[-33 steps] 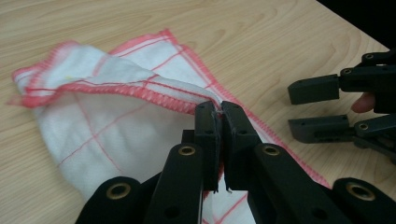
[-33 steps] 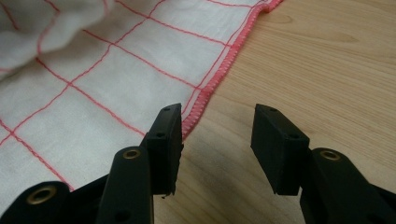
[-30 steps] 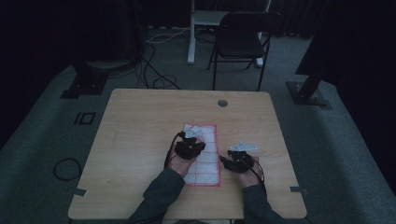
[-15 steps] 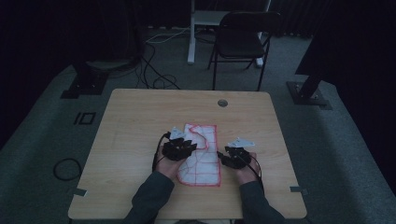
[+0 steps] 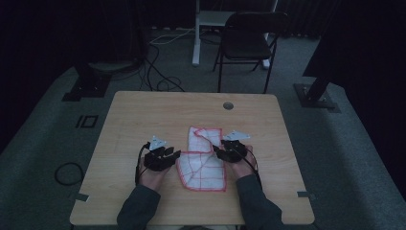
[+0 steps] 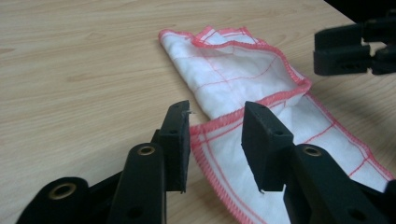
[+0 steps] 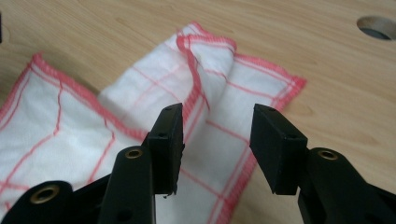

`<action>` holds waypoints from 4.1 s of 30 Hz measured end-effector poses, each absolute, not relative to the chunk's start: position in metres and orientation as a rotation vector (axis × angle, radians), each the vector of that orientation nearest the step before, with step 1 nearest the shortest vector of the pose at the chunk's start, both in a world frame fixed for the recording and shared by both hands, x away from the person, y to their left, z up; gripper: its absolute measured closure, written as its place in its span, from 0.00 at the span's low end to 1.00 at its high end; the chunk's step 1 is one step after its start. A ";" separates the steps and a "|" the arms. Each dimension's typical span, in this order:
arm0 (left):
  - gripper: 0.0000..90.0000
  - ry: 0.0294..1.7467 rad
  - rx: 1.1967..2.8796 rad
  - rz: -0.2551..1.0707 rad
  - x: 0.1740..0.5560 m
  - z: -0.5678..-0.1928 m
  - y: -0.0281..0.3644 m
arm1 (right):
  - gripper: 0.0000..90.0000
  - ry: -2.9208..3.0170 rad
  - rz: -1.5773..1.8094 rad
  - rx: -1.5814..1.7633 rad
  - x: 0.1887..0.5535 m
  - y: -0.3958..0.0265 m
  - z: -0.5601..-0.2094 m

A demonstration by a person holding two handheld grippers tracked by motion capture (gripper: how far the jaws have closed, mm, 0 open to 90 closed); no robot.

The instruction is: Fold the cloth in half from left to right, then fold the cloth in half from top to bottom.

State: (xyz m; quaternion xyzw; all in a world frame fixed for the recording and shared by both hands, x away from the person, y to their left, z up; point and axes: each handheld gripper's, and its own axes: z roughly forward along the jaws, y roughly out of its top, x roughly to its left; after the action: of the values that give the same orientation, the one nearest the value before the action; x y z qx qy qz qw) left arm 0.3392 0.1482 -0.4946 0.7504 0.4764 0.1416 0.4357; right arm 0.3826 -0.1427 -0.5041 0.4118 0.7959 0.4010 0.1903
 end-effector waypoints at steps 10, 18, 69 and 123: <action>0.60 1.205 1.875 0.322 0.331 -0.510 0.154 | 0.62 2.261 1.098 1.108 0.404 -0.115 -0.499; 0.57 1.231 1.868 0.263 0.330 -0.523 0.151 | 0.64 2.307 1.029 1.092 0.424 -0.099 -0.502; 0.77 0.825 1.973 0.139 0.285 -0.500 0.073 | 0.71 2.212 0.973 1.356 0.456 -0.161 -0.512; 0.67 1.162 1.922 0.414 0.407 -0.524 0.110 | 0.65 2.223 1.020 1.372 0.453 -0.160 -0.521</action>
State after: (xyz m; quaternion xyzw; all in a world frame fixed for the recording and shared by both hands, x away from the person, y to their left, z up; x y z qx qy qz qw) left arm 0.4066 0.1105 -0.5239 0.7652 0.4629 0.1647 0.4160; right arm 0.4526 -0.1601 -0.5211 0.4823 0.7815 0.3585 0.1678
